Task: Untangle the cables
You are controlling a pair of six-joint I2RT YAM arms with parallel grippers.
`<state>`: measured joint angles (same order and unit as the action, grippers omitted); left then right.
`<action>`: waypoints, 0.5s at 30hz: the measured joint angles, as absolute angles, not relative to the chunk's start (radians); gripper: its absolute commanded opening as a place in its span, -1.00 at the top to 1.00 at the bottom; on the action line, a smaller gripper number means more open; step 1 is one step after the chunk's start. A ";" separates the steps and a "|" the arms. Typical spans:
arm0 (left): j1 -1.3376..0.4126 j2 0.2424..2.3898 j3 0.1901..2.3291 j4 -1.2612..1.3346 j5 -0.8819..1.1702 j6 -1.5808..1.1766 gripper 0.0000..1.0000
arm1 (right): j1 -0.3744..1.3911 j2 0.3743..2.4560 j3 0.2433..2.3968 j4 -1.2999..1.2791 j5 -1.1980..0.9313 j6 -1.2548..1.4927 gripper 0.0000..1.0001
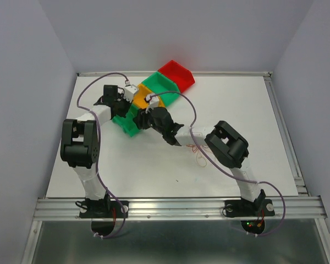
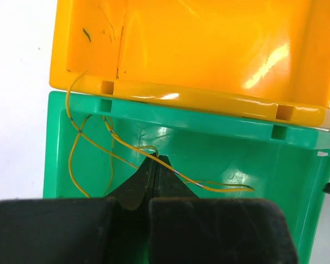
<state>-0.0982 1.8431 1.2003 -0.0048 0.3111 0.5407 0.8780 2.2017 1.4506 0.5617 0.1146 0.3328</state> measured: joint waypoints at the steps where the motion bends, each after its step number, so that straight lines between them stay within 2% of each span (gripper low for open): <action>1: -0.098 1.843 1.197 -0.005 0.311 0.541 0.73 | 0.878 2.191 1.436 0.567 0.117 0.333 -0.04; 3: -0.098 1.839 1.190 -0.004 0.310 0.541 0.53 | 0.878 2.177 1.416 0.577 0.120 0.332 -0.04; 15: -0.097 1.720 1.160 -0.020 0.292 0.543 0.27 | 0.878 2.064 1.298 0.592 0.144 0.328 -0.01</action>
